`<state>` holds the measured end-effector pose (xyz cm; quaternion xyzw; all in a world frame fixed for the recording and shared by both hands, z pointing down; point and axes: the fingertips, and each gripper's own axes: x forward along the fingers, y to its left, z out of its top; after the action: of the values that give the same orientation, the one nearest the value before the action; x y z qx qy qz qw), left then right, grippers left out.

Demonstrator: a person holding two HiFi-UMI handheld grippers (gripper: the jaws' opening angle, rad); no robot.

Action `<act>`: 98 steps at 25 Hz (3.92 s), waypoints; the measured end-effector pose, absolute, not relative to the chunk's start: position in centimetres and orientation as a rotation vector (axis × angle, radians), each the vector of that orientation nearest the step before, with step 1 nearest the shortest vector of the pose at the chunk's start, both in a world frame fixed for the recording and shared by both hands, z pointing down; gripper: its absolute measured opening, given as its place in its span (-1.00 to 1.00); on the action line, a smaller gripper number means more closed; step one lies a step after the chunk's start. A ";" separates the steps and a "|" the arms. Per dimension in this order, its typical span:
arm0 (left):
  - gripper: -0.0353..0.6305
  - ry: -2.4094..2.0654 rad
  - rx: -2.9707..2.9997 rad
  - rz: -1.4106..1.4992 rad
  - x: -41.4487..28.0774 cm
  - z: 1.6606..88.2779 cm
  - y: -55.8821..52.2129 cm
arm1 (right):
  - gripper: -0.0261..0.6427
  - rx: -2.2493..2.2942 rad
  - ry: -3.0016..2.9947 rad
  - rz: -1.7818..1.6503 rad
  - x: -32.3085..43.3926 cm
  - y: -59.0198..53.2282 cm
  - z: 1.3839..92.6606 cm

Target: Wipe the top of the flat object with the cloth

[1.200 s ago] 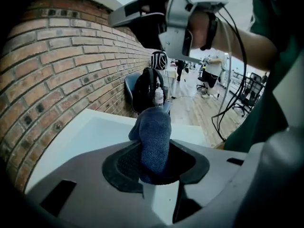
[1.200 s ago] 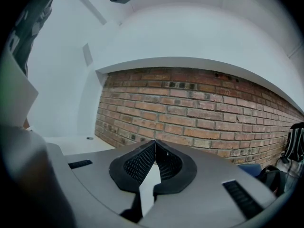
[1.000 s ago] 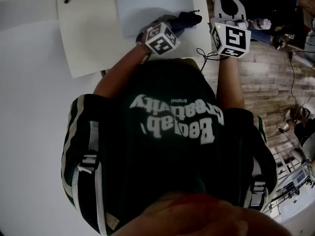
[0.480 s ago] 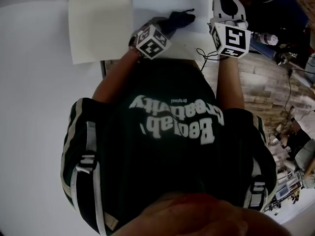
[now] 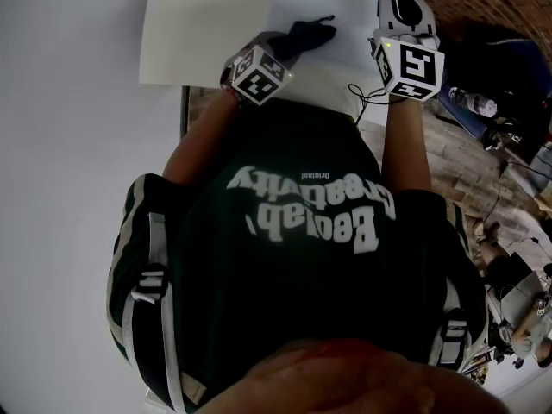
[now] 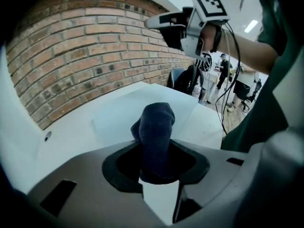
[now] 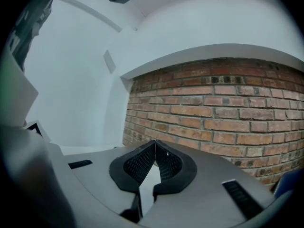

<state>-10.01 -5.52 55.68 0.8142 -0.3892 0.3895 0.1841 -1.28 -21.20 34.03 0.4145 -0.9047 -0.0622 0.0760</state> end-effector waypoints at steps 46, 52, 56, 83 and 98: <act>-0.45 -1.425 2.149 1.014 -19.7 56.0 -20.8 | -0.93 1.327 -2.567 -0.103 -0.8 -23.2 36.4; -0.45 -1.404 2.168 0.985 -19.4 56.6 -21.1 | -0.94 1.345 -2.535 -0.098 -0.7 -23.3 37.2; -0.45 -1.391 2.187 0.972 -19.7 56.5 -20.8 | -0.94 1.368 -2.510 -0.098 -1.0 -22.5 37.0; -0.45 -1.165 2.379 1.077 -18.8 55.2 -20.8 | -0.93 1.535 -2.446 -0.072 -3.5 -20.3 32.8; -0.45 -1.149 2.255 1.126 -16.1 55.9 -7.7 | -0.94 1.347 -2.578 0.023 -2.4 -21.6 36.5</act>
<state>-16.06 -7.66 55.87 0.8000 -0.4078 0.3994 0.1847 -2.36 -21.58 36.53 0.4600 -0.8802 0.0078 0.1163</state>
